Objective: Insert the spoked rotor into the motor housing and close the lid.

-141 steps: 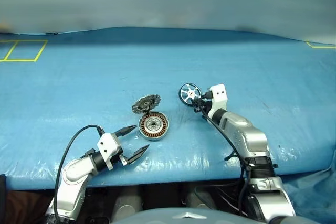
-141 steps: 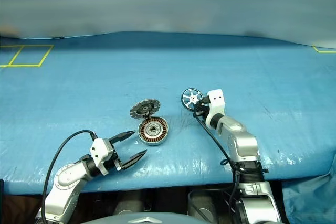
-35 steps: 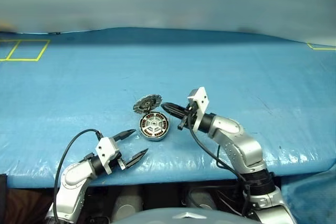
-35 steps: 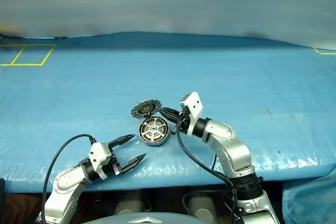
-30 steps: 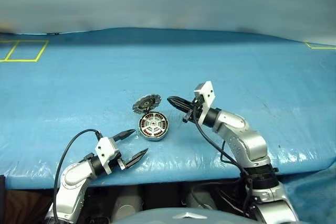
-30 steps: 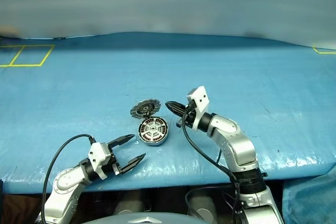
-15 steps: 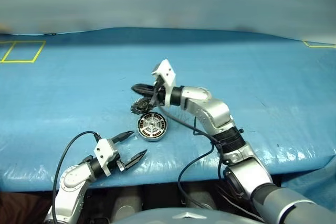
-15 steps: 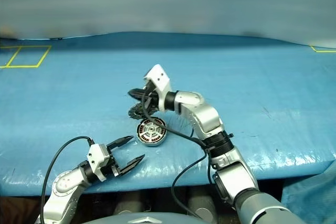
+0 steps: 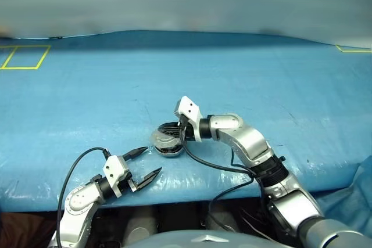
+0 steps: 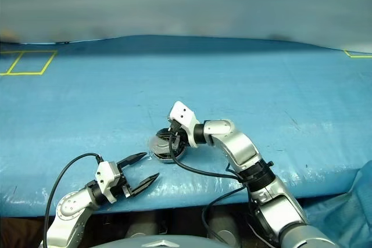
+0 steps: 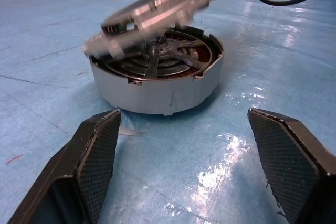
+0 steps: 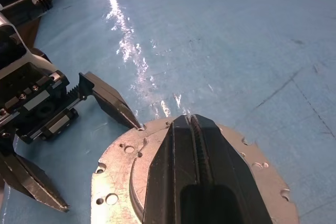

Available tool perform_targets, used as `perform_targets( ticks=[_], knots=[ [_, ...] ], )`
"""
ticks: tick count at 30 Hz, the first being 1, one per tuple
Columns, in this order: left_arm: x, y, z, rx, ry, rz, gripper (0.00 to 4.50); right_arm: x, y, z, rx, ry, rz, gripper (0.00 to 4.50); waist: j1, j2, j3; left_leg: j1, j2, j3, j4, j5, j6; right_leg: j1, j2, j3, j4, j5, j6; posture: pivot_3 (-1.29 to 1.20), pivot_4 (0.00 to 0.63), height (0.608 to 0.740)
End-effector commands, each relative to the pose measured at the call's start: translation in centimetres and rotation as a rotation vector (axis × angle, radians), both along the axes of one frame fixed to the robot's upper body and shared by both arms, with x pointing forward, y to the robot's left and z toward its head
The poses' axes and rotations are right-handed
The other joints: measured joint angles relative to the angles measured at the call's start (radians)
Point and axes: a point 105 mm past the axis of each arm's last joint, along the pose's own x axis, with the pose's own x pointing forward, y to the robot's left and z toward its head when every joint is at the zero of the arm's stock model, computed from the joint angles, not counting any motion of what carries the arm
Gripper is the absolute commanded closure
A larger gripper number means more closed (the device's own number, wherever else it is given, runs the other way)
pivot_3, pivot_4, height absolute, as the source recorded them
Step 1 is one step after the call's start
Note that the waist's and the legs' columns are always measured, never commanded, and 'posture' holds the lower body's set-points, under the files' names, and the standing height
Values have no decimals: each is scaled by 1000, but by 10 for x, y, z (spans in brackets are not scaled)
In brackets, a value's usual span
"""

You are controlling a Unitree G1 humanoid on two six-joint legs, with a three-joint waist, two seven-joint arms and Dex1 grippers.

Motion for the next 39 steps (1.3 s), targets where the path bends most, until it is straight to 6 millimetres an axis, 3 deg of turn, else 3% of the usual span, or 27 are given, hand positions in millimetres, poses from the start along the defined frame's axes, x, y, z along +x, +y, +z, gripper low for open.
perform_targets(
  ticks=[1,11,18,23,26,31,37,39],
  knots=[
    [2,-3,6,-15,-26,-8,382,-4,-1,-5,23,20,-53,4425,2,0,0,0,0,0,0,0,0,0,0,0,0,0,0,0,150,740],
    [1,-3,5,-17,-20,-12,382,-11,-5,-43,50,94,-204,4425,1,-1,-1,4,1,-1,0,0,-1,0,-1,0,-1,-3,5,0,150,740],
    [2,-3,9,-7,-27,-22,382,-3,-15,-11,217,-99,-244,4425,3,-1,0,5,5,0,0,-1,-1,1,-1,0,-2,-3,5,0,150,740],
    [3,-4,10,-7,-29,-27,382,-14,-21,0,254,-106,-188,4425,5,-1,0,1,5,0,0,-1,-1,0,-1,0,-2,-3,4,0,150,740],
    [3,-5,10,-6,-27,-30,382,-23,-22,-1,233,-97,-150,3814,5,-1,0,0,5,1,-1,-1,-1,0,0,0,-1,-1,0,0,150,740],
    [3,-6,9,-6,-22,-33,382,-29,-18,0,234,-90,-135,2173,5,-1,0,0,1,0,-1,-1,-1,0,1,0,-1,-3,4,0,150,740],
    [2,-5,7,-3,-14,-32,382,-22,-16,-10,184,-110,-185,226,6,-1,0,0,1,0,0,-1,-1,-4,-1,0,-2,-3,4,0,150,740],
    [2,-4,7,3,-15,-28,382,-20,-15,-12,176,-119,-196,226,7,-1,0,0,1,0,-1,-1,-1,-5,-1,0,-2,-3,4,0,150,740]
  ],
)
